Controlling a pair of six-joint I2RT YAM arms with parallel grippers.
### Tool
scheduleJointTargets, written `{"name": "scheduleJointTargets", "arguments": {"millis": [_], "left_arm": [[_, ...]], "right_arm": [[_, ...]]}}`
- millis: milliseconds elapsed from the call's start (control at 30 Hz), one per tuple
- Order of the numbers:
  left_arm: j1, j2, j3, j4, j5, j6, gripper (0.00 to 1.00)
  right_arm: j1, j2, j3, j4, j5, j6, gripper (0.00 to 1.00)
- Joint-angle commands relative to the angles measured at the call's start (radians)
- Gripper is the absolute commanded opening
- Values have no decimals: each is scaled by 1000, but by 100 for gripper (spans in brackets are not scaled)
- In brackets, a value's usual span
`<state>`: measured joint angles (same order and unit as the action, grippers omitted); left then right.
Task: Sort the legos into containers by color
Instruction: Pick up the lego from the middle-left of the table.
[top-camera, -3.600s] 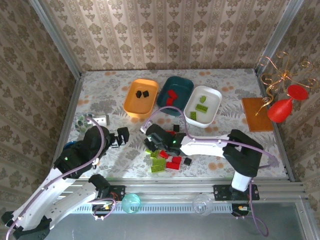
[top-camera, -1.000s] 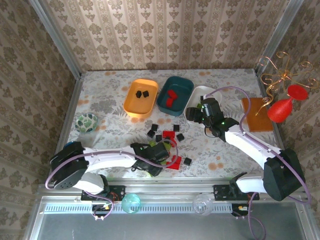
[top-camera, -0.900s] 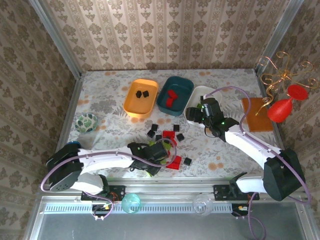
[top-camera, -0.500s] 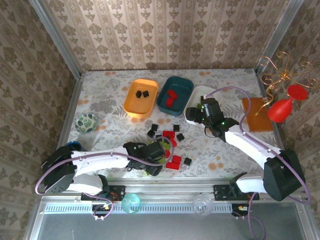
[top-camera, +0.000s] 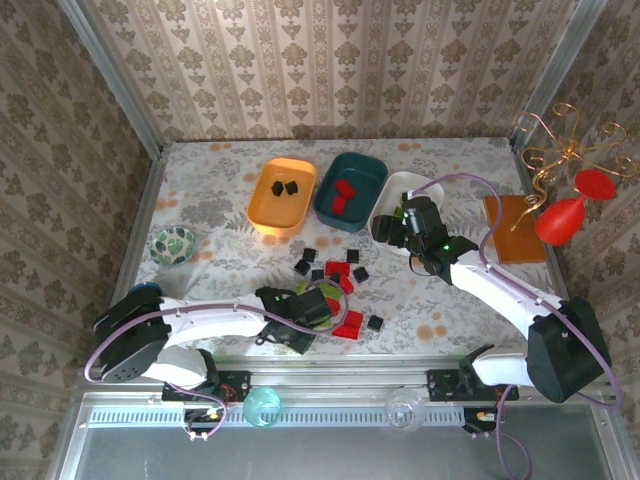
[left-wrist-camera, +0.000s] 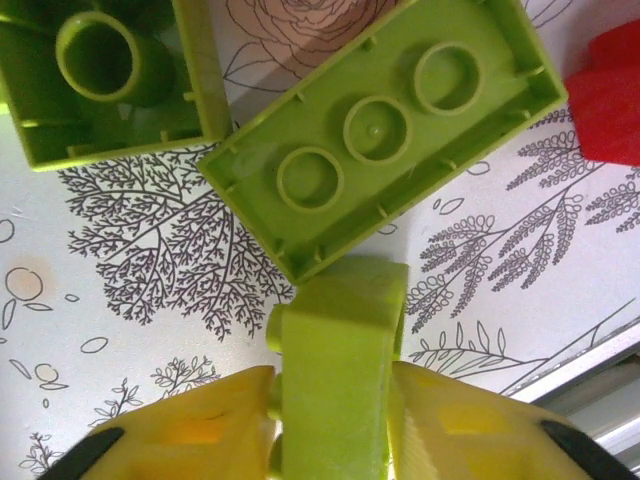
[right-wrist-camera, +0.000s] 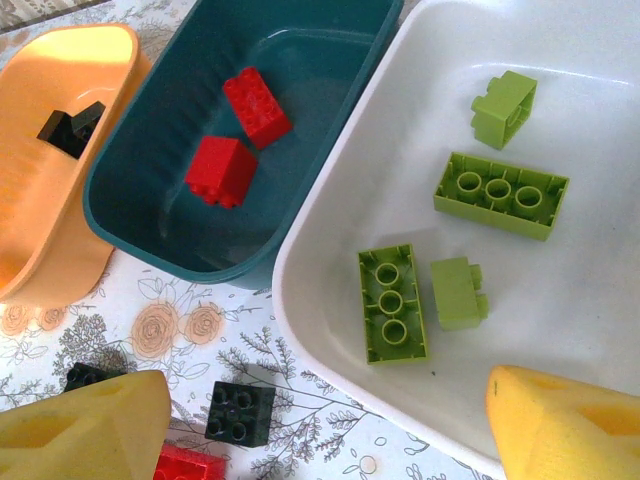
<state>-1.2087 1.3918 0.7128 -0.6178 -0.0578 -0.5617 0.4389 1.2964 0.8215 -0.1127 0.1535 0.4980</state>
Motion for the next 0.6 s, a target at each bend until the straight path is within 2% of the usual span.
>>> {"name": "scheduleJointTargets", "arguments": {"millis": [0, 167, 300, 433, 567], "left_arm": [[2, -40, -2, -45, -27, -10, 29], [6, -100, 31, -76, -46, -9, 18], [40, -145, 87, -76, -66, 19, 16], [137, -143, 168, 49, -49, 101, 16], [222, -21, 290, 232, -5, 179, 14]], "right_arm": [[3, -26, -15, 5, 28, 7, 84], [3, -37, -15, 0, 37, 11, 84], [3, -57, -21, -10, 51, 21, 84], [3, -84, -38, -37, 90, 58, 84], [4, -125, -57, -72, 141, 91, 83]]}}
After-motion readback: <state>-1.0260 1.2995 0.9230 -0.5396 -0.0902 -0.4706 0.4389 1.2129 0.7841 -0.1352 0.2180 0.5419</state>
